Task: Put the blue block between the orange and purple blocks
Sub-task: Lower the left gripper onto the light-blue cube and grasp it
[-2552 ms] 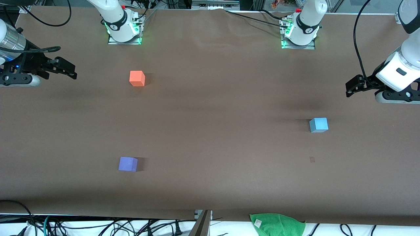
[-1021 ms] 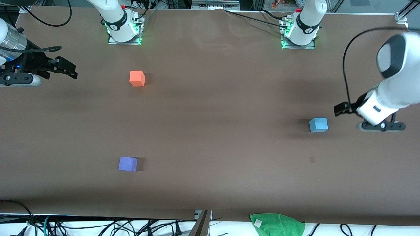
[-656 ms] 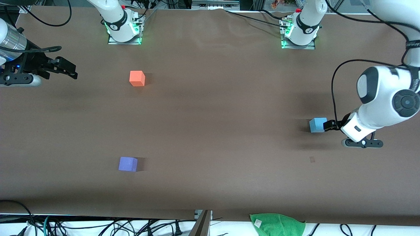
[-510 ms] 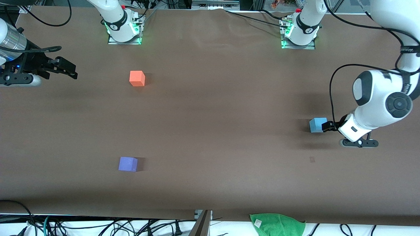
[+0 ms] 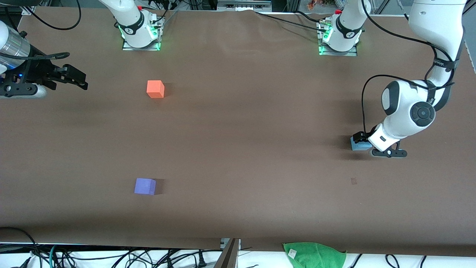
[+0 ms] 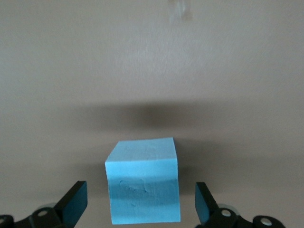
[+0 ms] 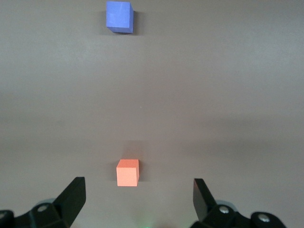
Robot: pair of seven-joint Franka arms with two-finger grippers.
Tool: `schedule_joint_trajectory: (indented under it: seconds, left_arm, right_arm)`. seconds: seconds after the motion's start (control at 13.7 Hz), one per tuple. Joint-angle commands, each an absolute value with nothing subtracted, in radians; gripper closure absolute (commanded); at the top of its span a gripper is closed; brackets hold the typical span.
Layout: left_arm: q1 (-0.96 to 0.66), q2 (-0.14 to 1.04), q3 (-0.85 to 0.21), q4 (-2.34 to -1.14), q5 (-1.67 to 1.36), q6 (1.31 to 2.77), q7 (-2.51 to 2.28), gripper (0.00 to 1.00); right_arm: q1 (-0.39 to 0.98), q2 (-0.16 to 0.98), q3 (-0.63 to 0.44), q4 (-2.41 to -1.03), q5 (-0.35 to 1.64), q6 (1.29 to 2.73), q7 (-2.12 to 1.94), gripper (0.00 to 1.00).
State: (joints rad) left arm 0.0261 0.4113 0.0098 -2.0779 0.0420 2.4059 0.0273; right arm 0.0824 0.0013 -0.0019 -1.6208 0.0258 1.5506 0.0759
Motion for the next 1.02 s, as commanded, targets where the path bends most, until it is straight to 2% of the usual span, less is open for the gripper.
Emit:
schedule_joint_trajectory:
  seconds: [0.0,0.29,0.36,0.51,0.58,0.8,0.95]
  left_arm:
    - [0.037,0.423,0.008,-2.080,0.032,2.440,0.055,0.00]
    - [0.038,0.483,0.006,-2.083,0.032,2.513,0.069,0.01]
    - [0.038,0.488,0.006,-2.085,0.032,2.513,0.069,0.13]
    - [0.038,0.488,0.003,-2.086,0.026,2.500,0.061,0.83]
    - [0.037,0.485,0.003,-2.085,0.023,2.494,0.060,0.97]
    - [0.031,0.431,-0.020,-2.048,0.021,2.416,0.052,1.00]
    - [0.025,0.378,-0.076,-1.972,0.021,2.256,0.052,1.00]
  right_arm:
    - [0.081,-0.026,-0.002,-1.641,0.017,1.551,0.072,0.00]
    - [0.081,-0.026,-0.002,-1.641,0.017,1.552,0.072,0.00]
    - [0.081,-0.026,-0.002,-1.641,0.017,1.552,0.072,0.00]
    - [0.081,-0.026,-0.002,-1.641,0.017,1.554,0.072,0.00]
    - [0.081,-0.026,-0.002,-1.641,0.017,1.554,0.072,0.00]
    - [0.081,-0.026,-0.002,-1.640,0.017,1.552,0.069,0.00]
    - [0.081,-0.026,-0.002,-1.640,0.017,1.552,0.069,0.00]
